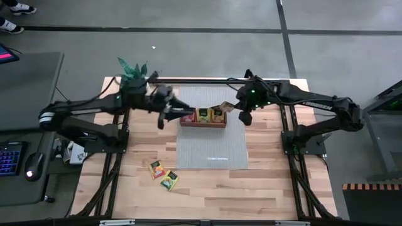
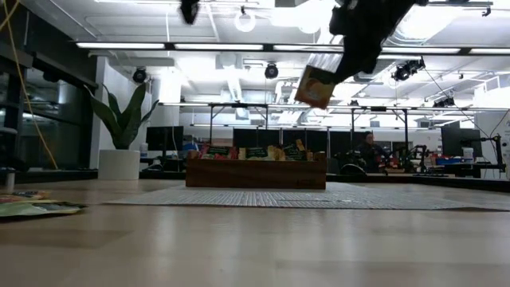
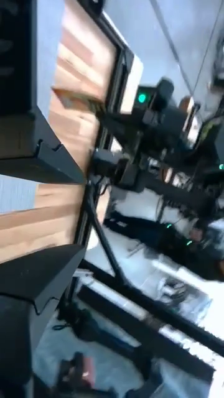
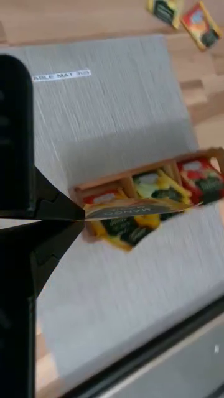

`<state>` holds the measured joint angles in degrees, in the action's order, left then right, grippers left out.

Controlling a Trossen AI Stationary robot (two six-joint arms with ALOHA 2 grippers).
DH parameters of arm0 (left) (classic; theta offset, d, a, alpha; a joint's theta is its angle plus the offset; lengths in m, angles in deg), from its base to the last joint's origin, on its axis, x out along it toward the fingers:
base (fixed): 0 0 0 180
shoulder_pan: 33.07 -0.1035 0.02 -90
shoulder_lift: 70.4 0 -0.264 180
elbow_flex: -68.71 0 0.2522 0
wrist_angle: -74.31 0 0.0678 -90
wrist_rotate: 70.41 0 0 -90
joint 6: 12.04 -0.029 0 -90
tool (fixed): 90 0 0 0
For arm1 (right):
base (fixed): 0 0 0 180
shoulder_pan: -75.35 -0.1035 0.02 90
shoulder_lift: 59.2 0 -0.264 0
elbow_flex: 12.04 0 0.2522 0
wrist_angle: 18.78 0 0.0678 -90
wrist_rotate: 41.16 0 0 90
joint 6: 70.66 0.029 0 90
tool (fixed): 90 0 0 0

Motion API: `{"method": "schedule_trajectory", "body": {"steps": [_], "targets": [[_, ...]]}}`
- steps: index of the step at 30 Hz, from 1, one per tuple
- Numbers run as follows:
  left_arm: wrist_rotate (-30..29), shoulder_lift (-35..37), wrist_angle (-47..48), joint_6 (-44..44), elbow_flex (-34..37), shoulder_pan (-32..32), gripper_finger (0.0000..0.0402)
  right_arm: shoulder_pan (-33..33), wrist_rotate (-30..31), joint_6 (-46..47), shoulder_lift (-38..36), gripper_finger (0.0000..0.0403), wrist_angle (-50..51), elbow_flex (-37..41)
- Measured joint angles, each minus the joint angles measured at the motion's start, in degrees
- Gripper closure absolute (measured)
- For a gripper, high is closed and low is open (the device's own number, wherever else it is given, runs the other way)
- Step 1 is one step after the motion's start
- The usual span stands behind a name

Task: Pick & Place Tea
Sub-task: Put the orange tea bag into the right section of the wooden organizer

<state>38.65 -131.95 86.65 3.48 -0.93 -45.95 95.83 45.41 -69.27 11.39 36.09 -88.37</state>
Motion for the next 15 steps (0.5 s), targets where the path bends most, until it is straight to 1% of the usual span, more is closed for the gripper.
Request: {"method": "schedule_trajectory", "body": {"steps": [2,4,8,11,15], "targets": [[-2.6,3.73,-2.11,2.45,5.48,0.96,0.0236,0.14,-1.93,-1.51,2.31,0.0403,-1.4,0.0],[-5.23,6.53,-3.69,4.12,9.5,1.43,0.0236,0.27,-3.01,-2.63,4.93,0.0403,-1.96,0.01],[-7.67,10.62,-4.86,6.51,14.9,2.8,0.0236,1.31,-4.79,-4.91,9.81,0.0403,-3.14,0.07],[-8.04,12.29,-5.31,8.58,18.13,2.9,0.0236,1.93,-6.43,-6.27,13.0,0.0403,-4.52,0.07],[-6.32,12.81,-6.22,10.99,20.9,2.91,0.0236,2.04,-7.24,-7.81,16.15,0.0403,-7.08,0.07]]}}
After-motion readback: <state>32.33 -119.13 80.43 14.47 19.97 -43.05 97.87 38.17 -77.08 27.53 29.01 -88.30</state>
